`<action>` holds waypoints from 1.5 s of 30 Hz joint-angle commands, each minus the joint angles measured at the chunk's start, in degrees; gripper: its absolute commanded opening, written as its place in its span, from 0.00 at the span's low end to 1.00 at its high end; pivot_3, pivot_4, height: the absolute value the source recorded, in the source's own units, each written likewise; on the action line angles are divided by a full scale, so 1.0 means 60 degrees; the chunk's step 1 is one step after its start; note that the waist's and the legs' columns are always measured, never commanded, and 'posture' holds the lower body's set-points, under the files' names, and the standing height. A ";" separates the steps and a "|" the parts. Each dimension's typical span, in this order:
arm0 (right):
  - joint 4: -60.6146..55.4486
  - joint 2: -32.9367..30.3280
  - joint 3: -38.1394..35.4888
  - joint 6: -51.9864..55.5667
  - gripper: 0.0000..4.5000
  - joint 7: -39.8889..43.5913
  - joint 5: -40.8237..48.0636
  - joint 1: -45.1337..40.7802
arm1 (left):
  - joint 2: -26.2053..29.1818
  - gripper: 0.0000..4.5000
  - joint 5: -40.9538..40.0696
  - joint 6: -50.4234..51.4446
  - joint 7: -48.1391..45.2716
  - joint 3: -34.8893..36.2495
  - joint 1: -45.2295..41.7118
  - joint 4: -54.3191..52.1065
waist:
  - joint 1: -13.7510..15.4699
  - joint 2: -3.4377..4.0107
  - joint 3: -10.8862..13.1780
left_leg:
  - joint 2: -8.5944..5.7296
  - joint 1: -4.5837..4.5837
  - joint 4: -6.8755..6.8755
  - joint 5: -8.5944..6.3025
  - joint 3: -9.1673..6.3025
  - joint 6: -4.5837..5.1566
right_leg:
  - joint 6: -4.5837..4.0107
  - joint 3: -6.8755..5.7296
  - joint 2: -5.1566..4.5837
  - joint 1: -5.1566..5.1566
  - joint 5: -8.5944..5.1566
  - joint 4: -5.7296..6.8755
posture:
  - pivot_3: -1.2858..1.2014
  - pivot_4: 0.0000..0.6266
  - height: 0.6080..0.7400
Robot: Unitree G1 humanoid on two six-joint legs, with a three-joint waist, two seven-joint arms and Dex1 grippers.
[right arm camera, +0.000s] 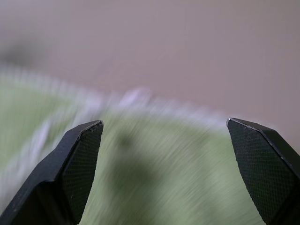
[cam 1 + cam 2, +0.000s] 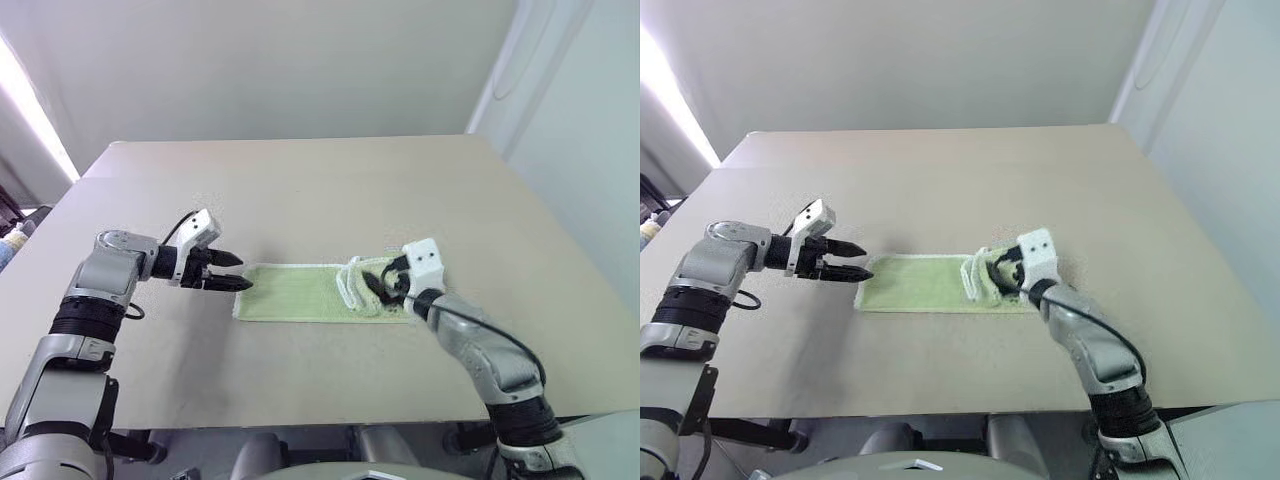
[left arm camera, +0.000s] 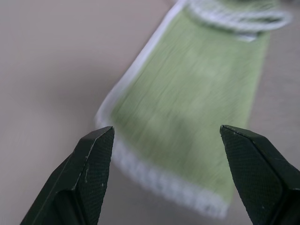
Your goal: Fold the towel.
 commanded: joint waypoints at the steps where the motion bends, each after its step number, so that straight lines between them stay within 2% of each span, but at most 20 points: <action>1: -0.0670 0.0442 -0.1136 0.0340 1.00 0.0012 0.0962 -0.0610 | 0.0158 0.93 -0.0257 0.1066 0.0001 0.0134 -0.0102 -0.0092 | -0.0012 0.0000 0.0000 | 0.0000 0.0000 0.0000 0.0000 -0.0003 0.0000 | 0.0000 -0.0002 0.0001 0.0000 0.0000 0.0001 | 0.52 0.00 0.79; 2: -0.0708 0.0514 -0.1276 0.0464 1.00 0.0015 0.1067 -0.0675 | 0.0140 0.98 -0.0342 0.1375 0.0007 0.0201 -0.0136 0.0013 | -0.0012 0.0000 0.0000 | 0.0001 0.0000 -0.0001 0.0000 -0.0008 0.0000 | 0.0000 -0.0007 0.0002 0.0000 0.0000 0.0002 | 0.52 0.00 0.79; 3: -0.0713 0.0543 -0.1349 0.0595 1.00 0.0008 0.1100 -0.0707 | 0.0082 0.99 -0.0399 0.1789 0.0117 0.0259 -0.0248 0.0204 | -0.0010 0.0000 0.0000 | 0.0001 0.0000 -0.0003 0.0000 -0.0013 0.0000 | 0.0001 -0.0011 0.0002 0.0000 0.0001 0.0005 | 0.52 0.00 0.79; 7: -0.0672 0.0681 -0.1478 0.0993 1.00 -0.0100 0.1113 -0.0623 | -0.0239 0.99 -0.0731 0.3691 0.0661 0.0457 -0.0927 0.1087 | 0.0004 0.0001 0.0001 | 0.0001 -0.0004 -0.0008 0.0000 -0.0026 0.0000 | 0.0001 -0.0022 0.0002 -0.0005 -0.0002 0.0008 | 0.52 0.00 0.79; 14: -0.0881 0.1147 -0.1776 0.1478 1.00 -0.0396 0.1376 -0.0484 | -0.0571 0.99 -0.1135 0.5766 0.1213 0.0544 -0.1614 0.2081 | -0.0030 0.0002 0.0001 | -0.0003 -0.0003 -0.0009 0.0000 -0.0025 0.0000 | 0.0002 -0.0020 0.0001 -0.0006 -0.0002 0.0009 | 0.52 0.00 0.79; 21: -0.0899 0.1182 -0.2062 0.1938 1.00 -0.0541 0.1531 -0.0566 | -0.0983 0.99 -0.1658 0.7276 0.1733 0.0571 -0.1575 0.1538 | -0.0010 0.0002 0.0001 | -0.0004 -0.0004 -0.0009 0.0000 -0.0027 -0.0001 | 0.0001 -0.0020 -0.0003 -0.0005 -0.0002 0.0009 | 0.52 0.00 0.79; 24: -0.0966 0.1141 -0.2105 0.2085 1.00 -0.0611 0.1498 -0.0551 | -0.0985 0.86 -0.1792 0.7443 0.1961 0.0539 -0.1451 0.1313 | -0.0013 0.0002 0.0001 | -0.0004 -0.0005 -0.0009 0.0000 -0.0028 -0.0001 | 0.0001 -0.0020 -0.0004 -0.0006 -0.0002 0.0009 | 0.52 0.00 0.79; 35: -0.1131 0.1133 -0.2109 0.2274 1.00 -0.0668 0.1438 -0.0384 | -0.0889 0.00 -0.2111 0.7487 0.2440 0.0222 -0.0958 0.0494 | -0.0014 0.0003 0.0001 | -0.0005 -0.0004 -0.0010 0.0001 -0.0027 -0.0003 | -0.0001 -0.0019 -0.0005 -0.0007 -0.0003 0.0008 | 0.52 0.00 0.79; 40: -0.1179 0.1105 -0.2073 0.2321 1.00 -0.0585 0.1487 -0.0272 | -0.0642 0.00 -0.2478 0.7511 0.2138 0.0366 -0.1187 0.0520 | -0.0023 0.0003 0.0002 | -0.0005 -0.0004 -0.0010 0.0001 -0.0028 -0.0003 | -0.0001 -0.0020 -0.0004 -0.0007 -0.0004 0.0007 | 0.52 0.00 0.79; 45: -0.1488 0.0841 -0.1972 0.2775 1.00 0.0033 0.2000 -0.0095 | -0.0098 0.00 -0.1985 0.6972 0.1996 -0.0495 -0.1297 0.0757 | -0.0021 0.0005 0.0003 | -0.0004 -0.0002 -0.0010 0.0001 -0.0028 -0.0003 | -0.0002 -0.0020 -0.0003 -0.0007 -0.0004 0.0008 | 0.52 0.00 0.79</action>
